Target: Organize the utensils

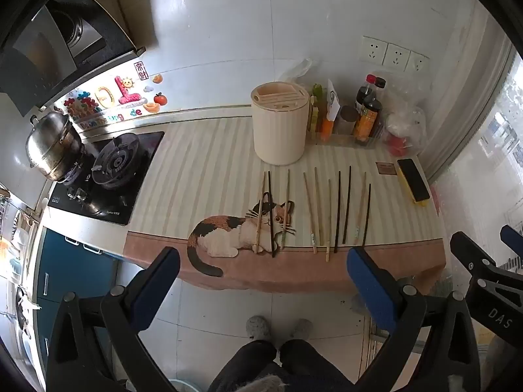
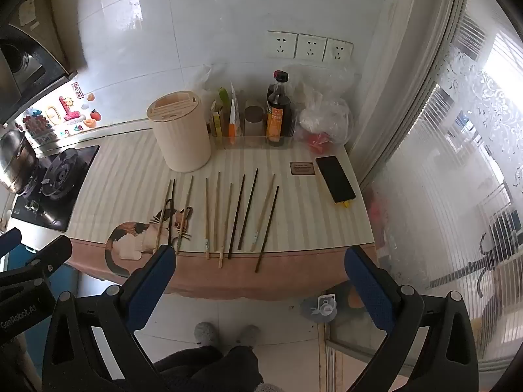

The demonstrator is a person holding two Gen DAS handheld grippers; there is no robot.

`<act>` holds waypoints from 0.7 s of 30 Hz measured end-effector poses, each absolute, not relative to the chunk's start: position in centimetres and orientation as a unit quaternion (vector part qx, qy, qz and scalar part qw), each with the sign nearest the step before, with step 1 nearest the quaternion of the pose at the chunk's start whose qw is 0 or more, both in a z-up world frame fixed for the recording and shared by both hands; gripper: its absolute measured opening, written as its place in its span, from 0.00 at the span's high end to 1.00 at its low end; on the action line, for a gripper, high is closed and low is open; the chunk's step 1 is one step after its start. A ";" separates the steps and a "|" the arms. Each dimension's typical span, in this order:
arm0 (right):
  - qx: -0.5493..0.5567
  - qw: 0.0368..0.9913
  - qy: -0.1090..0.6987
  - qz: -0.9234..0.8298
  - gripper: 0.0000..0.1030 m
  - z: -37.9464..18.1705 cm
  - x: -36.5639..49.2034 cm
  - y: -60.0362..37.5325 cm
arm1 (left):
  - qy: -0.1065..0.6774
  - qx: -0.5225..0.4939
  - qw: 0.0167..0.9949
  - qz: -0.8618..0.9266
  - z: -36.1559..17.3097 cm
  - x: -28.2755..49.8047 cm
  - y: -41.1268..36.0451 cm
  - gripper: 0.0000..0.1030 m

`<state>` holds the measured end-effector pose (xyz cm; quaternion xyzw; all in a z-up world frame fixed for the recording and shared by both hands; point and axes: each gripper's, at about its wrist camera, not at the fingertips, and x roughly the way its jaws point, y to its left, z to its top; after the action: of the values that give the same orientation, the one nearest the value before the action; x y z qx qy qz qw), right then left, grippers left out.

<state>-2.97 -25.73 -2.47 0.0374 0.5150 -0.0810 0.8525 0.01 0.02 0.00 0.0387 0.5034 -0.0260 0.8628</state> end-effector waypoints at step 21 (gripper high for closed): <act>0.034 0.853 0.513 -0.085 0.00 -2.0 -3.1 -25.2 | 0.504 0.041 0.862 -0.026 0.0 0.1 0.0 0.00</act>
<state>-3.09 -25.19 -1.97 0.0338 0.5132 -0.0850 0.8534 0.09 -0.02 -0.01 0.0414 0.5037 -0.0263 0.8625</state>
